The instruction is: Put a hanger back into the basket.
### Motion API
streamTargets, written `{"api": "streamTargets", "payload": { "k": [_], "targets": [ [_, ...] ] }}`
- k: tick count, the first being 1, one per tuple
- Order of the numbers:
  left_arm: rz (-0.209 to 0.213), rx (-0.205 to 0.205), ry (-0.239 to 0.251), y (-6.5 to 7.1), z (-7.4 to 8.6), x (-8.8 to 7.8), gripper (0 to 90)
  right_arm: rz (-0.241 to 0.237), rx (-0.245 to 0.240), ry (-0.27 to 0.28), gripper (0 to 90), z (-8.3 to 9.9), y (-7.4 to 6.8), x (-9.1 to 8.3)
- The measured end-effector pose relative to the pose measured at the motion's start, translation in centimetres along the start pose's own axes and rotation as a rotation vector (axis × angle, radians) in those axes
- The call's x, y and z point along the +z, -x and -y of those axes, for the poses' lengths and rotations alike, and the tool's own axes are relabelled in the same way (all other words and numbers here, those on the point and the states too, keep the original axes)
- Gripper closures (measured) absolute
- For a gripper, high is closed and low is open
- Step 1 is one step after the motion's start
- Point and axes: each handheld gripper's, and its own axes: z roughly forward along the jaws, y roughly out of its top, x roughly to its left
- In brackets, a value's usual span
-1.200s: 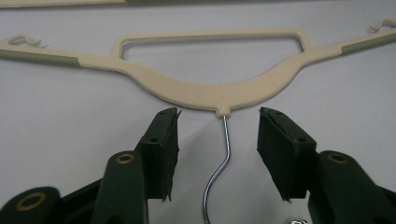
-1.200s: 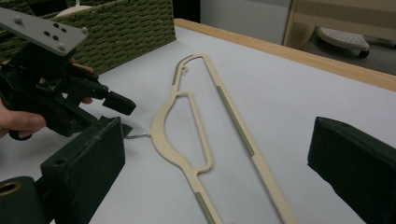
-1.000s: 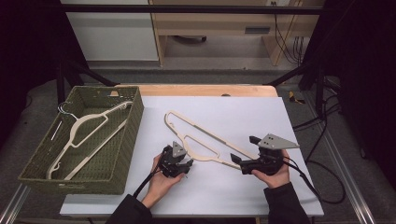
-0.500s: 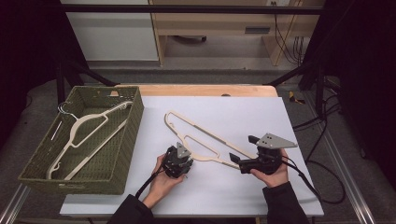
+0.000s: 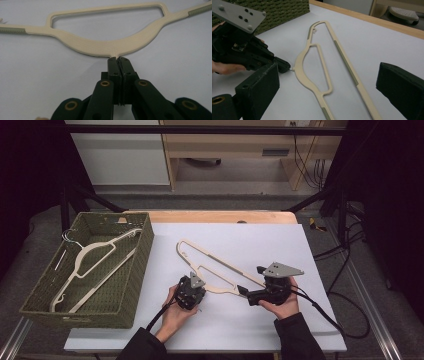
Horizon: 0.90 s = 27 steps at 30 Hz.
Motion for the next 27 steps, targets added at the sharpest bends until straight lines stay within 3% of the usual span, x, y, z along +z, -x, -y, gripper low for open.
{"api": "streamTargets", "payload": {
  "k": [5, 12, 16, 27],
  "targets": [
    [0.006, 0.006, -0.004, 0.0, -0.1, -0.4, 88.8, -0.011, -0.010, -0.016, 6.7, 0.1, -0.3, 1.0],
    [0.003, 0.012, 0.020, -0.1, -0.8, -2.4, 89.0, -0.039, -0.024, -0.030, 8.3, 0.2, -0.9, 2.6],
    [0.002, 0.031, 0.009, 0.0, -1.2, -3.2, 89.0, -0.064, -0.035, -0.042, 10.0, 0.1, -1.4, 3.6],
    [-0.010, 0.066, 0.011, 0.5, -2.0, -4.5, 89.0, -0.104, -0.092, -0.138, 18.1, 1.0, -3.2, 7.3]
  ]
}}
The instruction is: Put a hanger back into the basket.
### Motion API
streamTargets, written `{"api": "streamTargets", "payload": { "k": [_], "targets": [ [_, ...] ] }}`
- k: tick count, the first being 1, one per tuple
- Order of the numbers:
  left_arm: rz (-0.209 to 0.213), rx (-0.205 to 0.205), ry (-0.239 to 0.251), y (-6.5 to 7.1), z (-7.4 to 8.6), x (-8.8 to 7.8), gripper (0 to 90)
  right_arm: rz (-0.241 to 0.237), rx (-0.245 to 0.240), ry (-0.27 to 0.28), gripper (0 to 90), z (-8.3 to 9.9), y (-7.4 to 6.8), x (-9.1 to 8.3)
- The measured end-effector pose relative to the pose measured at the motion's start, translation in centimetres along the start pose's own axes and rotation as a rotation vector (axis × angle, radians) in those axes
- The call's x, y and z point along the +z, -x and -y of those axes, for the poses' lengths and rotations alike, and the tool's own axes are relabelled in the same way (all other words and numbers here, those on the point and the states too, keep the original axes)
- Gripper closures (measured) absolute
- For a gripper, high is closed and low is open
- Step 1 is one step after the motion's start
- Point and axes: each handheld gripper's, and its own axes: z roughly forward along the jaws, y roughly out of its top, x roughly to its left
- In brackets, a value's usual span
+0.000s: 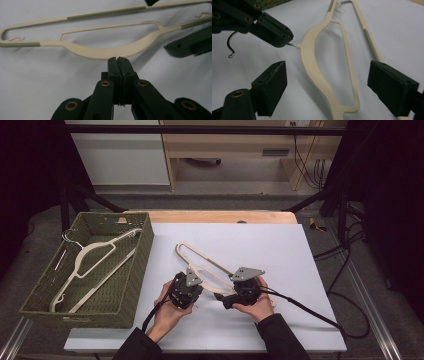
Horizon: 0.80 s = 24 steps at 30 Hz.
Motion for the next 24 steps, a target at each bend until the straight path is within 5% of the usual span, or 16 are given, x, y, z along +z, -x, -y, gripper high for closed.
{"api": "streamTargets", "payload": {
  "k": [8, 15, 24],
  "targets": [
    [0.002, 0.013, 0.005, 0.2, -0.3, -0.5, 89.0, -0.005, -0.056, -0.086, 37.2, 0.1, -1.0, 1.6],
    [0.011, 0.004, 0.009, 0.4, -0.3, -0.5, 88.9, 0.011, -0.093, -0.119, 62.5, 0.4, -1.3, 2.4],
    [0.035, -0.011, 0.052, -0.1, -0.3, -1.2, 88.5, 0.016, -0.148, -0.095, 67.6, 0.3, -1.3, 2.1]
  ]
}}
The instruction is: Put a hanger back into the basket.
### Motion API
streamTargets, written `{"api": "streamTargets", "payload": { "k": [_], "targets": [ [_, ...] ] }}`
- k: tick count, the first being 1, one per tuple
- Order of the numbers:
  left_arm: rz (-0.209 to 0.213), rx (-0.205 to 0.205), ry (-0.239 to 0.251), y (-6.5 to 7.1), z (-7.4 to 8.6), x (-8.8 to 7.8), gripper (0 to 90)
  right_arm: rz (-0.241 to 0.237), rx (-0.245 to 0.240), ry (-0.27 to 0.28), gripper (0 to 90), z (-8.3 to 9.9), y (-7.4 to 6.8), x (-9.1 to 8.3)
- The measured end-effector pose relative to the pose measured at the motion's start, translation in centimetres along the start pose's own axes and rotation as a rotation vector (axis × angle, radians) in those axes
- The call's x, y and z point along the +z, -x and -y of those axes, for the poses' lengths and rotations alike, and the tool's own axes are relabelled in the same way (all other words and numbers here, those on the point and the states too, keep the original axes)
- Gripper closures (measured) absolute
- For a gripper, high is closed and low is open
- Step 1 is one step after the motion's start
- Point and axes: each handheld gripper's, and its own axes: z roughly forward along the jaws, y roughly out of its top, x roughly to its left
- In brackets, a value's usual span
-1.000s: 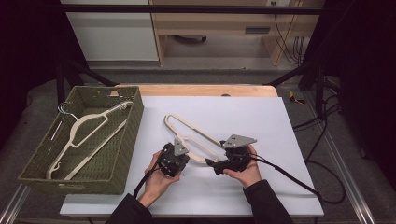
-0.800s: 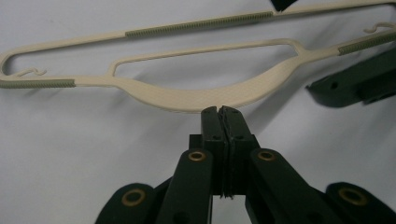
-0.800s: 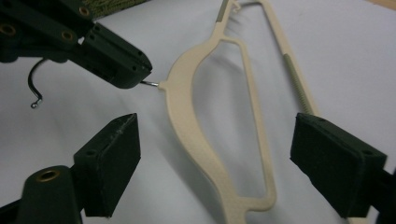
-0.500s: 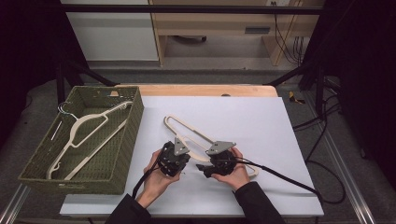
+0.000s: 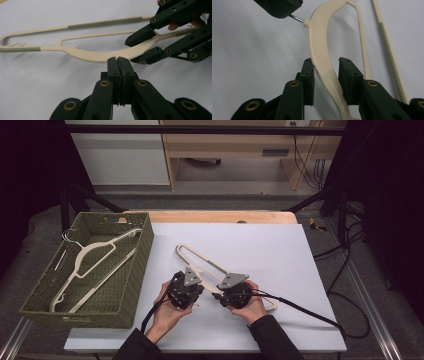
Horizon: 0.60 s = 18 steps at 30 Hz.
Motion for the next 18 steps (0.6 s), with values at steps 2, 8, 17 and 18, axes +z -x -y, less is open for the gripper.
{"api": "streamTargets", "payload": {
  "k": [2, 8, 17, 18],
  "targets": [
    [0.009, 0.007, 0.033, -0.1, 0.0, -0.4, 88.1, 0.000, -0.009, 0.006, 68.4, -0.1, 0.0, -0.2],
    [0.040, 0.009, 0.154, -0.6, -0.6, -2.6, 69.4, -0.006, -0.034, -0.002, 69.1, 0.0, -0.1, -0.2],
    [0.060, -0.034, 0.331, -2.8, -0.8, -6.5, 32.5, 0.011, -0.047, 0.025, 72.6, -0.4, 0.1, -1.4],
    [0.061, -0.034, 0.346, -3.1, -0.8, -7.0, 30.7, 0.013, -0.051, 0.027, 73.0, -0.4, 0.1, -1.5]
  ]
}}
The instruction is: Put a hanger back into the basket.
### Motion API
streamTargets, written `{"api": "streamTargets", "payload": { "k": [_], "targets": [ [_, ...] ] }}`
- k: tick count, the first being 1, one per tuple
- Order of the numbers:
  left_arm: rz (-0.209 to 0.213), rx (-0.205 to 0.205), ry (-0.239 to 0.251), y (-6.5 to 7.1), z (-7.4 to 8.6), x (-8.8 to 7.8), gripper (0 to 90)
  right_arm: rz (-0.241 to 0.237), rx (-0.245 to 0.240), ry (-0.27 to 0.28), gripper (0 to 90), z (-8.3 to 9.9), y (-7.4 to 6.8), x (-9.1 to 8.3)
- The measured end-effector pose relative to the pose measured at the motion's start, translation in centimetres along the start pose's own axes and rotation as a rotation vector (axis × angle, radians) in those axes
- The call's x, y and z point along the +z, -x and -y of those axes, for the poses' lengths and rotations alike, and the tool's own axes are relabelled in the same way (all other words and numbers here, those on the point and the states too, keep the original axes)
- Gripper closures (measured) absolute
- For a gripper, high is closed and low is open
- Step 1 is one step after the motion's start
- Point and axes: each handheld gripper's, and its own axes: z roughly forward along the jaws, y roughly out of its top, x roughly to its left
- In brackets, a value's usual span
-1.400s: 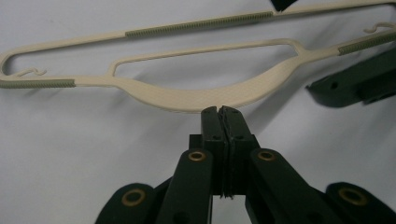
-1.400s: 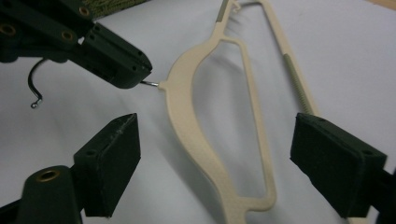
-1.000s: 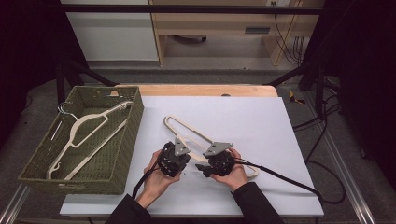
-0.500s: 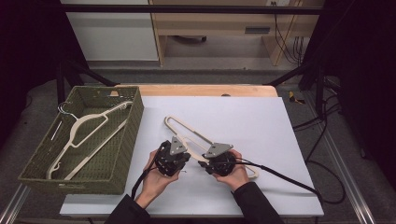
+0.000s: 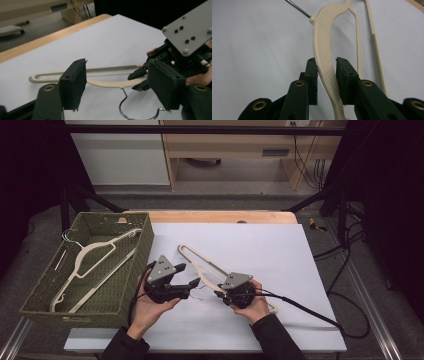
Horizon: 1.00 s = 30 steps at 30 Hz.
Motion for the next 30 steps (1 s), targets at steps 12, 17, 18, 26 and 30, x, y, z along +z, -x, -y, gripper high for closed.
{"api": "streamTargets", "payload": {
  "k": [12, 17, 18, 26, 30],
  "targets": [
    [-0.021, 0.002, 0.031, -1.3, -0.4, -2.1, 17.1, 0.032, 0.005, 0.040, 78.8, -0.4, 1.0, -2.3],
    [-0.012, 0.008, 0.007, -1.6, 0.1, -1.7, 15.0, 0.054, 0.024, 0.060, 81.6, -0.3, 1.6, -3.4],
    [-0.011, 0.007, 0.001, -1.6, 0.2, -1.5, 14.7, 0.058, 0.022, 0.064, 82.2, -0.3, 1.7, -3.6],
    [-0.002, 0.017, -0.026, -1.7, 0.7, -1.1, 14.3, 0.086, 0.069, 0.098, 86.9, 0.0, 2.9, -5.8],
    [0.010, 0.031, -0.034, -1.6, 0.7, -0.9, 13.1, 0.068, 0.078, 0.101, 87.0, 0.0, 2.9, -6.4]
  ]
}}
